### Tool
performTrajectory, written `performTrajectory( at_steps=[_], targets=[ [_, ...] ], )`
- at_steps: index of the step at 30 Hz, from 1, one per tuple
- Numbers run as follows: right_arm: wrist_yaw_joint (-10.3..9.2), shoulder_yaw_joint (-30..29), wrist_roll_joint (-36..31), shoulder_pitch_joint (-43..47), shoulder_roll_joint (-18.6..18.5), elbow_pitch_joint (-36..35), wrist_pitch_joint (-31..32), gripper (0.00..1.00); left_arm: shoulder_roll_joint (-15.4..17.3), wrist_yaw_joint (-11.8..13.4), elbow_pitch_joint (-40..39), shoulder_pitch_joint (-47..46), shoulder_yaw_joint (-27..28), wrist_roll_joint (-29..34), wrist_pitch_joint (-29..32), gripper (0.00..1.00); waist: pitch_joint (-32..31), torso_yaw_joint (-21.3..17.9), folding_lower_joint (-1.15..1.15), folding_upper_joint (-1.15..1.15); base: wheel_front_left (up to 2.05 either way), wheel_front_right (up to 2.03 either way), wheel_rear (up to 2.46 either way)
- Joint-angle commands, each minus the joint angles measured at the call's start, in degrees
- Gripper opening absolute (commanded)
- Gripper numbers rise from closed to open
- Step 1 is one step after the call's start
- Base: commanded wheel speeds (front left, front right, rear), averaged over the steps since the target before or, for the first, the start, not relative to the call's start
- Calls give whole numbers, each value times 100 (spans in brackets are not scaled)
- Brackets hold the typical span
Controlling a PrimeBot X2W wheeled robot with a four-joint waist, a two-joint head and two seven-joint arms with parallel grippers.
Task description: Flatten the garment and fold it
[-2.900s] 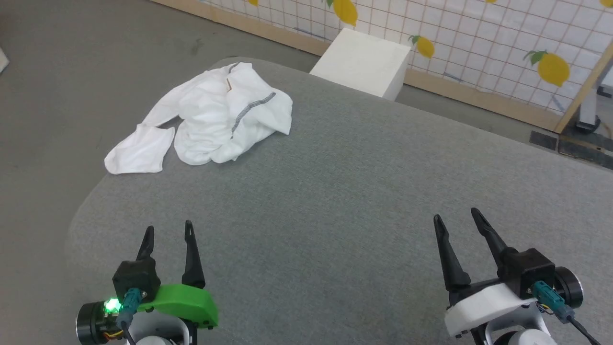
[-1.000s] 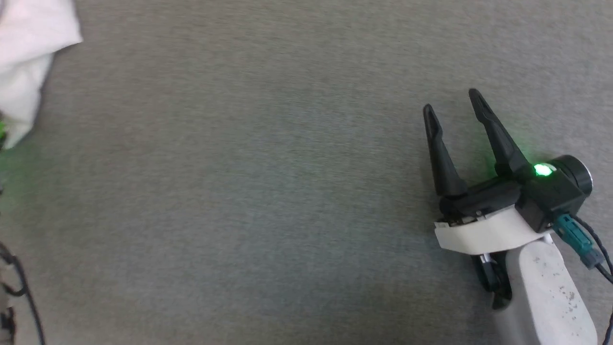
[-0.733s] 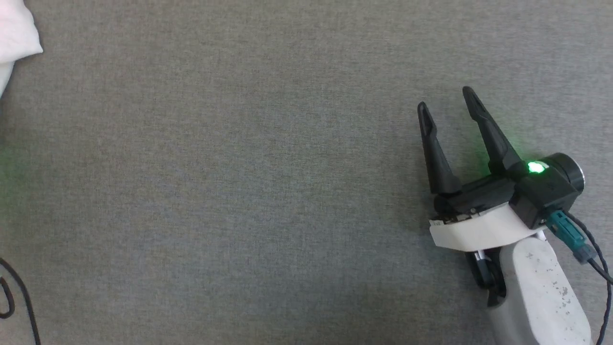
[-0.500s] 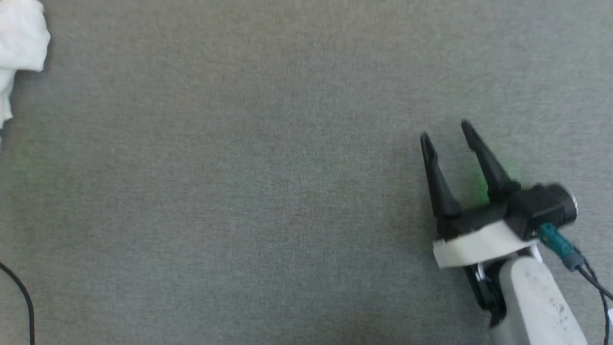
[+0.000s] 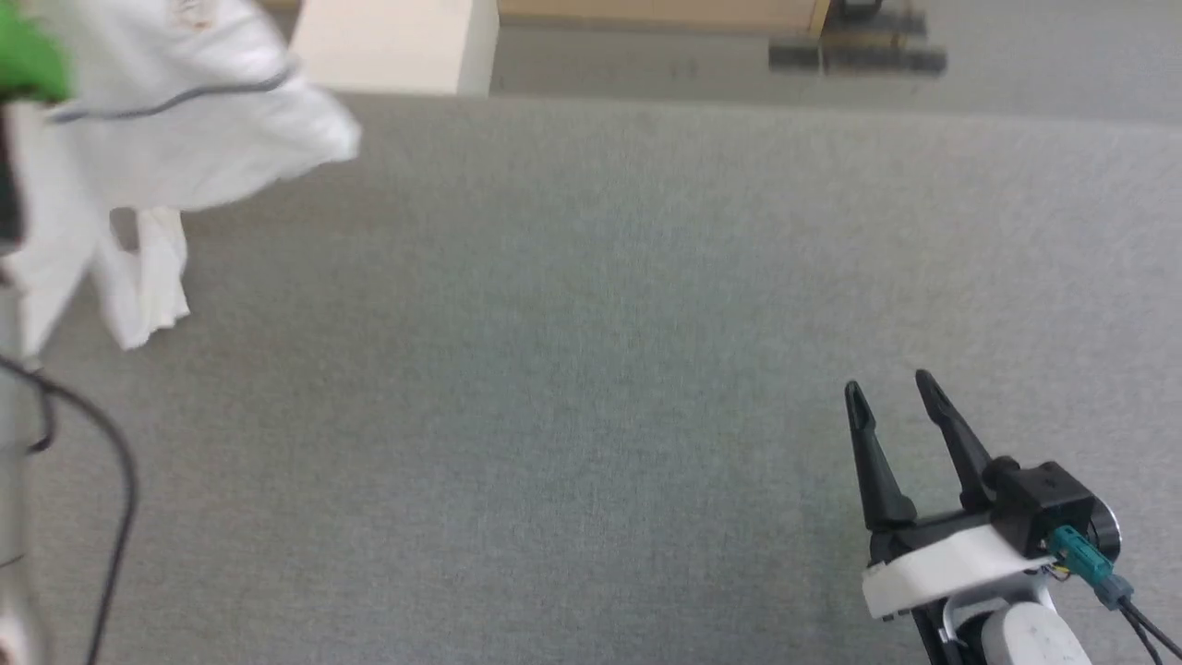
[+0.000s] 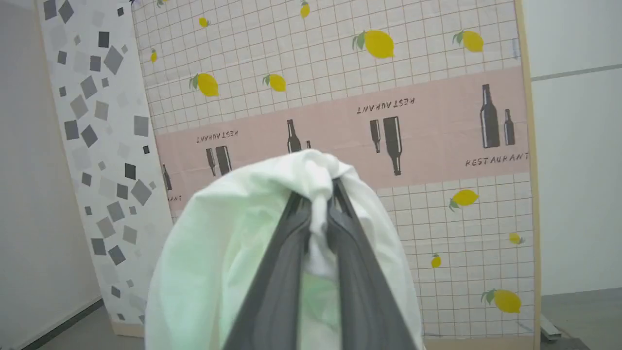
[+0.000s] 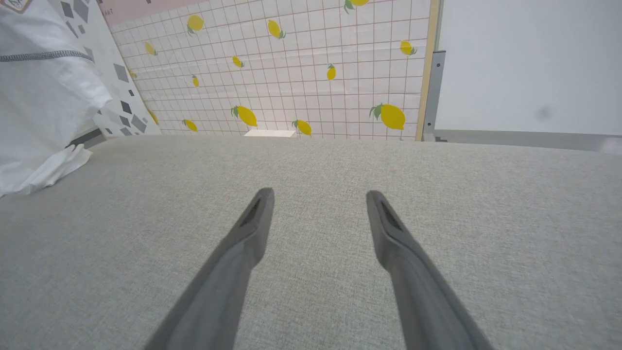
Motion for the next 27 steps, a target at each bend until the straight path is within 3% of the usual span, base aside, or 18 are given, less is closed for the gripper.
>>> performTrajectory(
  at_steps=[1, 8, 16, 21, 27],
  targets=[
    [-9, -8, 41, 84, -1, -21, -32, 100, -195, -77, -83, -203, -176, -6, 65, 0, -893, -116, 0, -1, 0, 0, 0],
    [-9, 15, 69, 262, 0, -91, -32, 100, -1093, -309, -419, -393, -887, -359, 451, 0, -1032, -441, 0, -1, 0, 0, 0],
    [-9, 131, 115, 295, 0, -160, 21, 100, -1827, -366, -324, 624, -1473, -993, 1012, 0, -985, -877, 0, -1, 0, 0, 0],
    [-9, 111, 101, 349, 0, -159, 72, 100, -2047, -333, 117, 1599, -1844, -1429, 1704, 0, -1015, -1072, 0, -1, 0, 0, 0],
    [-9, 97, 109, 382, 0, -169, 131, 100, -2059, -202, 832, 2601, -2390, -1529, 2502, 0, -966, -1199, 0, -1, 0, 0, 0]
  ],
)
